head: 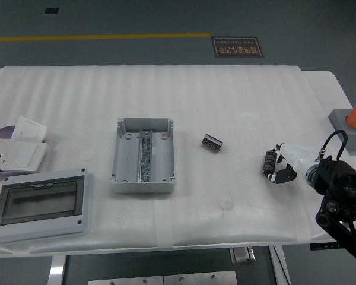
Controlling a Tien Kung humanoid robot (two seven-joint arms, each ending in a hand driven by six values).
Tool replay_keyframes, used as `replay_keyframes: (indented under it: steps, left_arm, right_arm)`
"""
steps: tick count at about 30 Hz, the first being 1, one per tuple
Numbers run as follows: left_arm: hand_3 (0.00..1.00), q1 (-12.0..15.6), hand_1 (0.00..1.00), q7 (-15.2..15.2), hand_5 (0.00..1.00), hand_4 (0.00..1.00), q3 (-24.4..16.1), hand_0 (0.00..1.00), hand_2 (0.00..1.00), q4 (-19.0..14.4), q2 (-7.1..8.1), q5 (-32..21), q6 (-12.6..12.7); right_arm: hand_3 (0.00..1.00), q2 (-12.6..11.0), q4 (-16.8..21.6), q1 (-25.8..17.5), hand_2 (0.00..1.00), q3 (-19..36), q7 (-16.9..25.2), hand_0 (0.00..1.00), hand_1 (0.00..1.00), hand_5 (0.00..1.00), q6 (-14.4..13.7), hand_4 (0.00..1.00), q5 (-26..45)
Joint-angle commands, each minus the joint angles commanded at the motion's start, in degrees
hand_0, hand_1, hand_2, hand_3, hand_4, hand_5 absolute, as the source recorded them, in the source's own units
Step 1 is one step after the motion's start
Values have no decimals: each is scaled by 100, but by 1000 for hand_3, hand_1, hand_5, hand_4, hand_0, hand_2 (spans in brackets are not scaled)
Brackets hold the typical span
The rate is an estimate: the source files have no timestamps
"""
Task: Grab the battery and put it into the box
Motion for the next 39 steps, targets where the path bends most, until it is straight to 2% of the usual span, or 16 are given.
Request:
replay_keyframes:
  steps: [7, 12, 17, 26, 27, 28, 32, 33, 38, 39]
  left_arm:
    - [559, -15, 675, -32, 524, 534, 28, 605, 536, 3, 1, -18, 14]
    - [559, -12, 674, -20, 535, 534, -11, 606, 537, 2, -8, 27, 14]
    - [560, -3, 674, 37, 542, 537, -171, 606, 537, -3, -9, 183, 2]
    - [559, 4, 674, 186, 545, 536, -571, 606, 538, -24, -3, 572, -28]
    - [560, 6, 674, 192, 550, 540, -584, 606, 538, -25, -3, 586, -29]
    - [560, 9, 674, 197, 550, 540, -595, 606, 538, -26, -4, 598, -29]
    - [560, 25, 674, 222, 550, 540, -641, 606, 538, -31, -5, 645, -39]
    - [560, 27, 675, 228, 560, 550, -652, 607, 539, -32, -5, 658, -43]
    - [560, 16, 675, 241, 560, 550, -678, 607, 539, -32, -1, 690, -56]
    - [559, 13, 674, 240, 563, 548, -677, 607, 537, -31, 0, 689, -58]
  right_arm:
    - [680, 17, -57, 5, 498, -62, 108, 370, 464, 271, -160, 632, -16]
    - [671, 7, 88, 60, 481, -118, 256, 361, 462, 282, -387, 635, 38]
    - [665, 132, 323, 305, 472, -229, 598, 355, 461, 306, -893, 639, 349]
    - [666, 804, 113, 929, 466, -943, 1599, 368, 462, 323, -2123, 645, 1217]
    - [686, 874, 79, 990, 544, -1055, 1660, 445, 503, 336, -2251, 653, 1300]
    - [686, 939, 50, 1049, 544, -1163, 1678, 445, 503, 336, -2355, 653, 1355]
    - [686, 1190, -41, 1302, 544, -1603, 1588, 445, 503, 336, -2417, 653, 1435]
    - [767, 1250, -59, 1375, 716, -1717, 1577, 630, 661, 344, -2421, 653, 1467]
    - [767, 1439, -108, 1697, 716, -2175, 1566, 630, 661, 344, -2429, 653, 1591]
    - [918, 1460, -116, 1739, 846, -2233, 1567, 822, 832, 348, -2425, 663, 1607]
